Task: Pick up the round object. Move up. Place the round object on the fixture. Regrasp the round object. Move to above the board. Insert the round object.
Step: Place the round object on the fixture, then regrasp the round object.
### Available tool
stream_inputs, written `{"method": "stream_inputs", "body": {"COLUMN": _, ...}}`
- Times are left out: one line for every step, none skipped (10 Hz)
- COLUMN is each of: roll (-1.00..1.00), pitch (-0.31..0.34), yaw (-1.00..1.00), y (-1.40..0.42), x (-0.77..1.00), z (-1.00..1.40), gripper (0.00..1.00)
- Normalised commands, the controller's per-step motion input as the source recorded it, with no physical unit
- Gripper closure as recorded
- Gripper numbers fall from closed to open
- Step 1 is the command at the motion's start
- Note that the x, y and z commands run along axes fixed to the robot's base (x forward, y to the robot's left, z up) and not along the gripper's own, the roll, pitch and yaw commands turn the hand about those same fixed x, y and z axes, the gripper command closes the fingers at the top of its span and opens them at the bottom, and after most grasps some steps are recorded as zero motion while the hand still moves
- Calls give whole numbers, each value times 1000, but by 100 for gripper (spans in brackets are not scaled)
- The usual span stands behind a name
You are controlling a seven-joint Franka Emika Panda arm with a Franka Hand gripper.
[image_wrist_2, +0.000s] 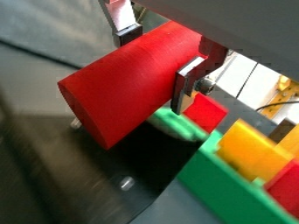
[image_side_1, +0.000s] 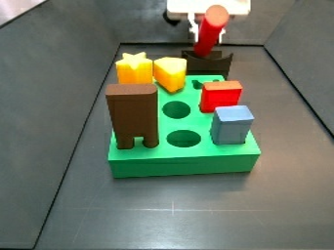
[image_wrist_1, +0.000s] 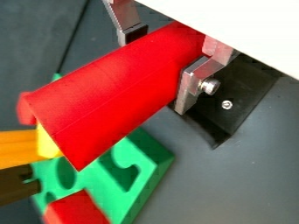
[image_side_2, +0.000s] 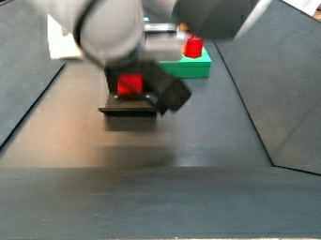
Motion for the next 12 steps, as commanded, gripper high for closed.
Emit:
{"method": "stream_inputs", "body": {"roll": -190, "pitch": 56, "yaw": -168, "y": 111, "x": 152, "z": -795, "gripper": 100}}
{"method": "stream_inputs", "body": {"roll": -171, "pitch": 17, "yaw": -161, "y": 83, "x": 111, "z": -503, "gripper": 100}}
{"method": "stream_inputs", "body": {"roll": -156, "pitch": -3, "yaw": -149, "y": 68, "x": 93, "z": -304, "gripper": 100}}
{"method": "stream_inputs", "body": {"roll": -116, "pitch": -24, "yaw": -126, "y": 36, "x": 66, "z": -206, "gripper": 100}}
{"method": "stream_inputs", "body": {"roll": -104, "pitch": -32, "yaw": -117, "y": 29, "x": 59, "z": -203, "gripper": 100}}
{"method": "stream_inputs", "body": {"roll": -102, "pitch": -33, "yaw": -94, "y": 28, "x": 58, "z": -202, "gripper": 100}}
{"method": "stream_inputs", "body": {"roll": -102, "pitch": -33, "yaw": -75, "y": 27, "x": 58, "z": -202, "gripper": 100}}
{"method": "stream_inputs", "body": {"roll": 0, "pitch": 0, "yaw": 0, "y": -500, "x": 0, "z": -167, "gripper": 100}}
{"method": "stream_inputs", "body": {"roll": 0, "pitch": 0, "yaw": 0, "y": 0, "x": 0, "z": 0, "gripper": 0}}
{"method": "stream_inputs", "body": {"roll": 13, "pitch": -38, "yaw": 80, "y": 0, "x": 0, "z": 1000, "gripper": 0}}
{"method": "stream_inputs", "body": {"roll": 13, "pitch": -28, "yaw": 82, "y": 1, "x": -12, "z": 1000, "gripper": 0}}
{"method": "stream_inputs", "body": {"roll": 16, "pitch": -16, "yaw": 81, "y": 1, "x": -27, "z": 1000, "gripper": 0}}
